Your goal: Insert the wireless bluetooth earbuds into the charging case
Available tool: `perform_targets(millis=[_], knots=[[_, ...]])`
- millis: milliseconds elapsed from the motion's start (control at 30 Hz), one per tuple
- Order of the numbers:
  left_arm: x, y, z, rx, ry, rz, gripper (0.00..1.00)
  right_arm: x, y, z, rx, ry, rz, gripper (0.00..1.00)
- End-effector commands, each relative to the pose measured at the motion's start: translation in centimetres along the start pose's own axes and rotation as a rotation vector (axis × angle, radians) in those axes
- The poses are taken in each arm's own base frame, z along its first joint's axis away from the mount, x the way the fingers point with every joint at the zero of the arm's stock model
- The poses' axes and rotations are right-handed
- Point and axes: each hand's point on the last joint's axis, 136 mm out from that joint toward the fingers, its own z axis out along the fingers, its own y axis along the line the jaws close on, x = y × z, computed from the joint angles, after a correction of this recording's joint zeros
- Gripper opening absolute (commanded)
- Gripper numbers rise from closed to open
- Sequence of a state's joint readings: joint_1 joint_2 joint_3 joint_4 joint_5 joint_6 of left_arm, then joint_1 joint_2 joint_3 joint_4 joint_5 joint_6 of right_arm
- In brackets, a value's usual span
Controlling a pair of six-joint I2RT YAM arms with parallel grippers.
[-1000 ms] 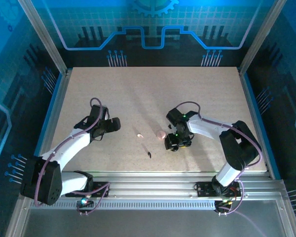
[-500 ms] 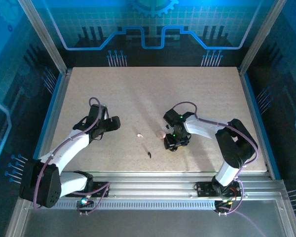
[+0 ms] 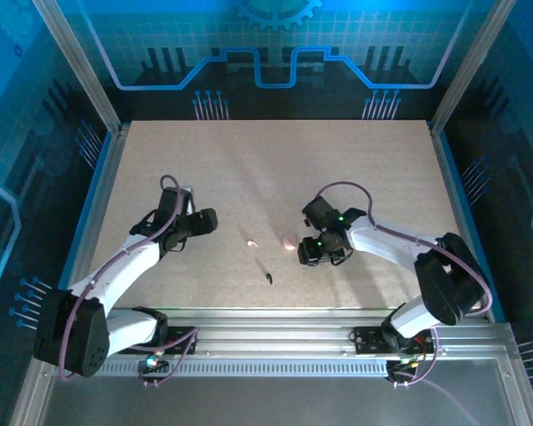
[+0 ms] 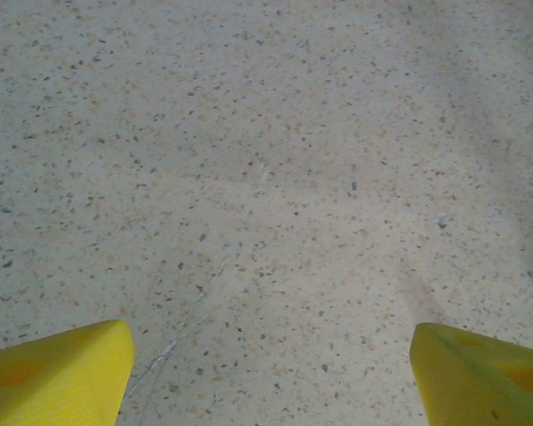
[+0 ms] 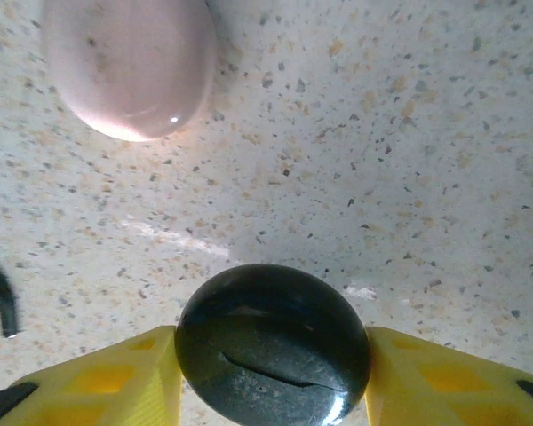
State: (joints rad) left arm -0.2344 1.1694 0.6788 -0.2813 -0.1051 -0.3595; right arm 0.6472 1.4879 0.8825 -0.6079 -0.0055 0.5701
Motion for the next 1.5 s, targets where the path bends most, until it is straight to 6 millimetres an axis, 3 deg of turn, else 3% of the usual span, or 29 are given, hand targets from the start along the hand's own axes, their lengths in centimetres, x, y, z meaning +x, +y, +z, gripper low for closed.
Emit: perform_targets(millis=[0, 267, 500, 633, 933, 1167, 1300, 1467], knots=[[-0.4, -2.0, -0.6, 0.106, -0.037, 0.042, 0.80, -0.6, 0.7, -0.6, -0.061, -0.068, 0.035, 0.51], [-1.1, -5.5, -1.4, 0.287, -0.121, 0.111, 0.75, -1.5, 1.8, -1.5, -0.222, -0.129, 0.114, 0.48], [-0.4, -7.6, -0.6, 0.420, -0.141, 0.134, 0.71, -1.8, 2.5, -2.8, -0.313, -0.181, 0.182, 0.47], [0.0, -10.0, -0.7, 0.538, -0.157, 0.153, 0.62, -2.1, 2.5, -3.6, -0.332, -0.219, 0.206, 0.47], [1.5, -14.5, -2.6, 0.755, -0.216, 0.348, 0.60, -2.9, 3.0, -5.4, -0.400, -0.300, 0.223, 0.47], [3.9, -17.6, -4.9, 0.920, -0.332, 0.498, 0.60, -3.2, 3.7, -6.3, -0.490, -0.322, 0.239, 0.48], [3.8, -17.3, -3.5, 0.836, -0.311, 0.497, 0.59, -2.6, 2.5, -6.9, -0.416, -0.287, 0.234, 0.48], [4.5, -17.6, -4.5, 0.878, -0.295, 0.529, 0.60, -2.9, 3.4, -8.0, -0.454, -0.232, 0.189, 0.48]])
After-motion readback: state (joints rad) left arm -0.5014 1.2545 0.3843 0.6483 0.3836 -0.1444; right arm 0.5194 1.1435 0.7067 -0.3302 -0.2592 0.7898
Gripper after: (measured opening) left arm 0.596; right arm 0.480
